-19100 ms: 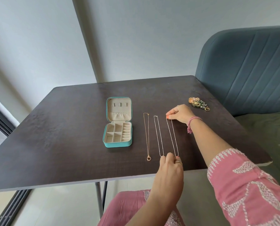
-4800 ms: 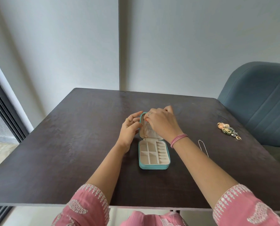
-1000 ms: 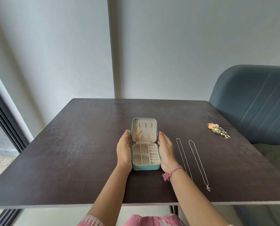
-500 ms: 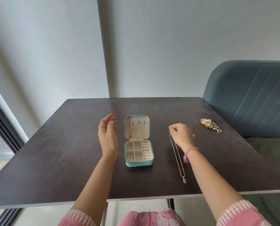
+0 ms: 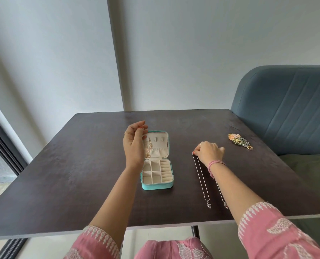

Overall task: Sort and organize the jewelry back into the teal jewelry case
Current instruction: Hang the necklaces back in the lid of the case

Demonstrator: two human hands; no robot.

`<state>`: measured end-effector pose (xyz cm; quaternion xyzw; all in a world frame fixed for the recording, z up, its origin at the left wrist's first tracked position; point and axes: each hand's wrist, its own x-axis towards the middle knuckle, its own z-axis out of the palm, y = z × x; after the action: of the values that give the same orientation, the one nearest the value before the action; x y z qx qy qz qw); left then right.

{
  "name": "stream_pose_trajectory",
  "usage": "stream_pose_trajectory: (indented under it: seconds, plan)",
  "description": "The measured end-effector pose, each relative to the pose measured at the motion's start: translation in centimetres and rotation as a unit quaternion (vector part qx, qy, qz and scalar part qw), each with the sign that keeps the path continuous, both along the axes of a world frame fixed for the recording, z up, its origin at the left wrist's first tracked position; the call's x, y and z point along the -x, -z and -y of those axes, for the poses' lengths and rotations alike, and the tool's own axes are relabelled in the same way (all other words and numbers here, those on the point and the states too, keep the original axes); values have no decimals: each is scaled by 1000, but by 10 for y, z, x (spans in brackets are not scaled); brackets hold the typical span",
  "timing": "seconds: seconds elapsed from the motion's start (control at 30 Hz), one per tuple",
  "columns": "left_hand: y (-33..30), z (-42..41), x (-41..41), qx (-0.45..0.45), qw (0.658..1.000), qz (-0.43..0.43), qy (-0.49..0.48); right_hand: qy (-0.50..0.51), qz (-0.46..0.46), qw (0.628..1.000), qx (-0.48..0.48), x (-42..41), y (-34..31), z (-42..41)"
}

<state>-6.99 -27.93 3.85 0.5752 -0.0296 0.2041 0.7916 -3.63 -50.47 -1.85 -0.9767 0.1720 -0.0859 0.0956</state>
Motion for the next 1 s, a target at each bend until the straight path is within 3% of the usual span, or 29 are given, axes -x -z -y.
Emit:
stream_pose_trajectory:
  seconds: [0.23, 0.4, 0.5, 0.6, 0.83, 1.0]
  plan:
    - [-2, 13, 3, 3, 1000, 8, 26, -52, -10, 997, 61, 8, 8, -3]
    - [-8, 22, 5, -15, 998, 19, 64, -75, 45, 995, -54, 28, -11, 2]
    - [-12, 29, 7, -20, 995, 15, 99, -142, 44, 978, -145, 48, -36, 4]
    - [-20, 42, 14, -24, 989, -1, 144, -224, 43, 960, -163, 73, -68, 4]
    - [-38, 69, 32, -156, 945, -73, 278, -320, 58, 931, -164, 108, -134, -1]
    - [-42, 69, 40, -161, 913, -104, 361, -340, 94, 915, -194, 110, -157, 0]
